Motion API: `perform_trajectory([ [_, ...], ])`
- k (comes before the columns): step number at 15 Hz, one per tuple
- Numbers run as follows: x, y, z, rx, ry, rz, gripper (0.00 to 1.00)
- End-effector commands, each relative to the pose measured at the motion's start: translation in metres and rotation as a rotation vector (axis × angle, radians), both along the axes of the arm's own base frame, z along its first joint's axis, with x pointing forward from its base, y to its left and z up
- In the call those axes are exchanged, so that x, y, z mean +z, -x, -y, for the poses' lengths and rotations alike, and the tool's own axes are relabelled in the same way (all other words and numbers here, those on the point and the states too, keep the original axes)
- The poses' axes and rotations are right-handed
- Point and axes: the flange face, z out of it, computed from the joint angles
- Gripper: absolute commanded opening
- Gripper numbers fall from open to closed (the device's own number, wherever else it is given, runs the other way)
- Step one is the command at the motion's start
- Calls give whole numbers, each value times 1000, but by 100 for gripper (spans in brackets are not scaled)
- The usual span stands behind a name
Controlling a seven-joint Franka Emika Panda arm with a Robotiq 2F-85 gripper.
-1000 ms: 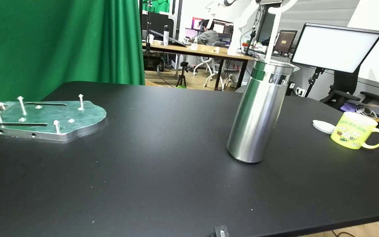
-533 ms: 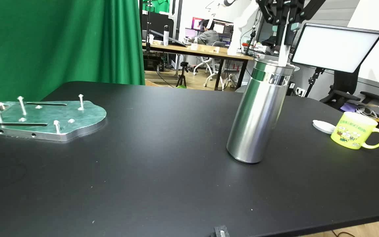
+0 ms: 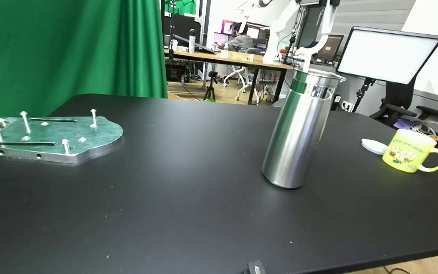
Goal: Scrub the inside of the flask
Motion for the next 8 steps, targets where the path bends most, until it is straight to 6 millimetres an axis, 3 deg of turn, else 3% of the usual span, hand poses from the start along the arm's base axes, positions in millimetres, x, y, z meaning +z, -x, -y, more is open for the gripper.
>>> perform_trajectory([
  [1, 64, 24, -7, 10, 2, 80, 4],
  [2, 68, 26, -7, 8, 0, 85, 4],
  [4, 57, 24, -5, -3, 1, 84, 4],
  [8, -9, 11, 6, -54, -20, -5, 4],
])
